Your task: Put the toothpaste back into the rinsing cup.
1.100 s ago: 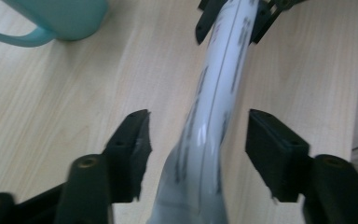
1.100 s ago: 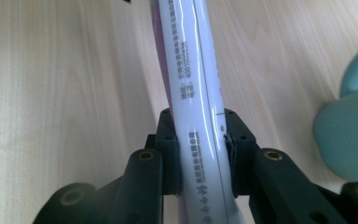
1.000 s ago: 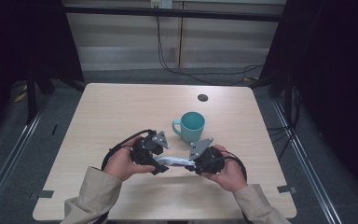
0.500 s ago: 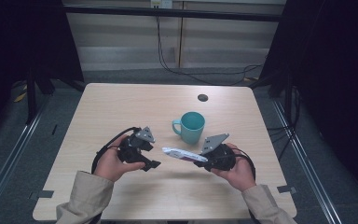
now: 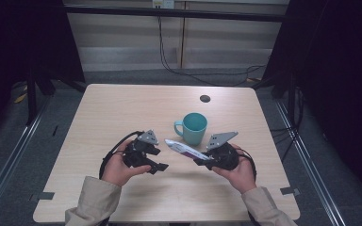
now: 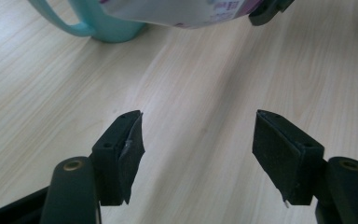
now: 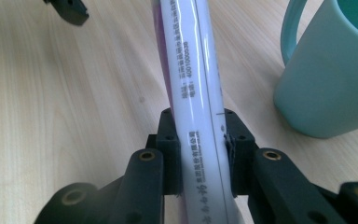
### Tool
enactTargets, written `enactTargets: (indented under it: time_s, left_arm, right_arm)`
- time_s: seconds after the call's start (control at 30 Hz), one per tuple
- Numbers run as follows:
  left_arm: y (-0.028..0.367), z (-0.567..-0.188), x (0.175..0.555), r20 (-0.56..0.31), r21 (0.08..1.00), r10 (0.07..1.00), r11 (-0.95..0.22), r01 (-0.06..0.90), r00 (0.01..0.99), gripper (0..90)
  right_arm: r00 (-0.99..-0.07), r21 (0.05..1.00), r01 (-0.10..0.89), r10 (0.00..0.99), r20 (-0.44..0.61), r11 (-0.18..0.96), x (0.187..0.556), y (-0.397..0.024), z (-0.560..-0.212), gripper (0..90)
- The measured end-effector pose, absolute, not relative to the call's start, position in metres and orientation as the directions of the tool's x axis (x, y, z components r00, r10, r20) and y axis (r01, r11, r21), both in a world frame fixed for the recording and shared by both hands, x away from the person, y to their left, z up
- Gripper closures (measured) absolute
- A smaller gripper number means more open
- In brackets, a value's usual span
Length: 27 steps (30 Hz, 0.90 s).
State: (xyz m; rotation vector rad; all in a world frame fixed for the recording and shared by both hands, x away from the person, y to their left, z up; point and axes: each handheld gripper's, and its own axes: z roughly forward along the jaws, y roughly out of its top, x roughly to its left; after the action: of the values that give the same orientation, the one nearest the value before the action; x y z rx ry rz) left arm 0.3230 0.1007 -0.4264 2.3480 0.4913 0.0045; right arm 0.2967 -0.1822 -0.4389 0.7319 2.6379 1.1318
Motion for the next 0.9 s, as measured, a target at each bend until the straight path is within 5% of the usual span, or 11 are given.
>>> enactTargets:
  time_s: [0.9]
  left_arm:
    - [0.084,-0.413,0.327,-0.234,0.796,0.364,-0.46,0.392,0.902,42.1]
  right_arm:
    - [-0.825,0.79,0.44,0.54,0.168,0.427,0.3,-0.168,-0.444,72.2]
